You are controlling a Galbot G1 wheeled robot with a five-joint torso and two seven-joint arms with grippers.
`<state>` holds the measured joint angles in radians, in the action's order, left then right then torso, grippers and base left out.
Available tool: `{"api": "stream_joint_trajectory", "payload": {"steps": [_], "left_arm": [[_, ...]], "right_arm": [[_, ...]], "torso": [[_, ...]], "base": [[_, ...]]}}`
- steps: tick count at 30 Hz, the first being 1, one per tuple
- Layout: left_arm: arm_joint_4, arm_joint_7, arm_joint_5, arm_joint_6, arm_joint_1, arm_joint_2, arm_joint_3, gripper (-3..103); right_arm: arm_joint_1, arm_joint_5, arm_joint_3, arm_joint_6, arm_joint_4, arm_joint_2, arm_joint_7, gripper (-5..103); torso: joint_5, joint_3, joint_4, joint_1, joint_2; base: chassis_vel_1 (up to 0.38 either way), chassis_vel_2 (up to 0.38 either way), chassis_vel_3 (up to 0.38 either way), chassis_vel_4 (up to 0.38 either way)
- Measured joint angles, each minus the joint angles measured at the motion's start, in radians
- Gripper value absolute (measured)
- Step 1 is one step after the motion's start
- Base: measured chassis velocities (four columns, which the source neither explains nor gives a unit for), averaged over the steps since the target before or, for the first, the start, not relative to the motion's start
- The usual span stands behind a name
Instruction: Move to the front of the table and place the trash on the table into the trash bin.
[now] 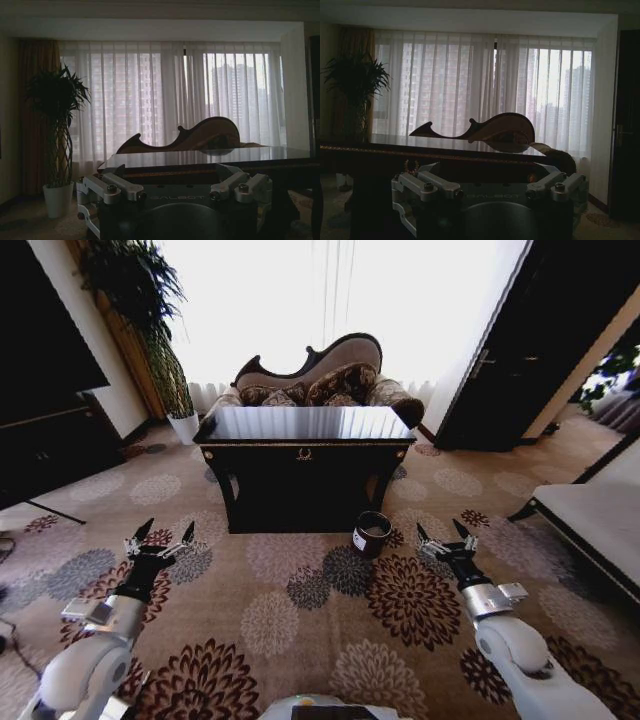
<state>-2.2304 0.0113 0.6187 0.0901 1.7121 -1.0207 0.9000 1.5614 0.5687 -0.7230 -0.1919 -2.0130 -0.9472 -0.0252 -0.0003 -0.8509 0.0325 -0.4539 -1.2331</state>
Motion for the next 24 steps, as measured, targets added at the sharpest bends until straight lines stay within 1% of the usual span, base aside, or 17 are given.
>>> {"api": "stream_joint_trajectory", "payload": {"steps": [24], "left_arm": [[0.000,0.000,0.000,0.000,0.000,0.000,0.000,100]], "right_arm": [[0.000,0.000,0.000,0.000,0.000,0.000,0.000,100]], "torso": [[0.0000,0.000,0.0000,0.000,0.000]], "base": [[0.000,0.000,0.000,0.000]]}}
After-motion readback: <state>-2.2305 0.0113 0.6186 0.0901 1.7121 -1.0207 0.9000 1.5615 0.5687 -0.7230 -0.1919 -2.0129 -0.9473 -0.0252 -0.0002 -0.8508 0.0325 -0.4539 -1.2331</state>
